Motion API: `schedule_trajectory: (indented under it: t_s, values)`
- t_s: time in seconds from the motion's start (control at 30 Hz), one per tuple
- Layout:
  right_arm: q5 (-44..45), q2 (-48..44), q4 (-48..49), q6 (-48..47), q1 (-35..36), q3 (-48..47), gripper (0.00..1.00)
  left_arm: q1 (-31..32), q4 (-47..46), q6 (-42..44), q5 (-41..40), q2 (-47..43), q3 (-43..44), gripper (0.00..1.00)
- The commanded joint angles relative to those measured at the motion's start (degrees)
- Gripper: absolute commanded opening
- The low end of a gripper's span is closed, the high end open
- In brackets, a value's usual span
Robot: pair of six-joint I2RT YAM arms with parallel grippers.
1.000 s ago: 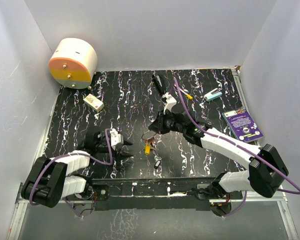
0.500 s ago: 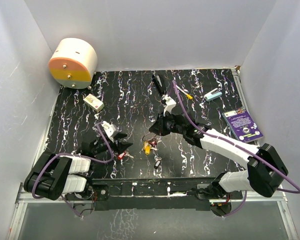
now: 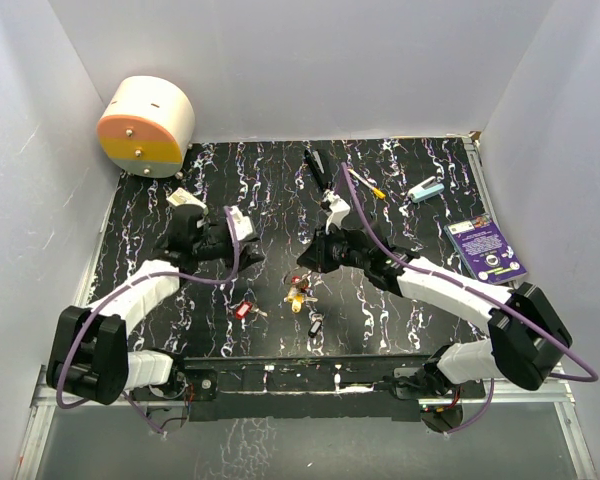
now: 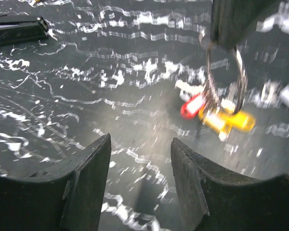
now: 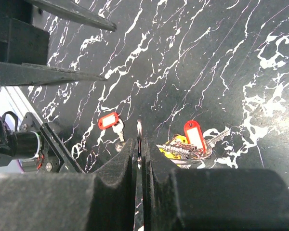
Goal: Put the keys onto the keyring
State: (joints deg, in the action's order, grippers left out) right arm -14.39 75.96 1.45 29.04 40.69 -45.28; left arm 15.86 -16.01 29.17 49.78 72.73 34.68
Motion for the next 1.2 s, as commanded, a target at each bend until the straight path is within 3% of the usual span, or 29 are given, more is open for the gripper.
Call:
schedule_trajectory:
  t_s: [0.0, 0.13, 0.47, 1.17]
  values:
    - [-1.6, 0.6, 6.2, 0.6, -0.4, -0.1, 0.08, -0.2, 45.5, 44.6, -2.5, -1.1, 6.0, 0.51]
    - [-1.9, 1.1, 6.6, 0.7, -0.3, -0.1, 0.08, -0.2, 52.3, 52.6, -4.8, -0.9, 5.0, 0.48]
    - [-1.3, 0.1, 5.9, 0.7, -1.1, 0.5, 0.08, 1.0, 51.5, 53.2, 0.8, 1.6, 2.4, 0.48]
    - [-3.7, 1.4, 6.0, -0.1, -4.0, 0.1, 0.08, 2.0, 38.6, 45.6, 1.1, 5.4, -1.0, 0.47]
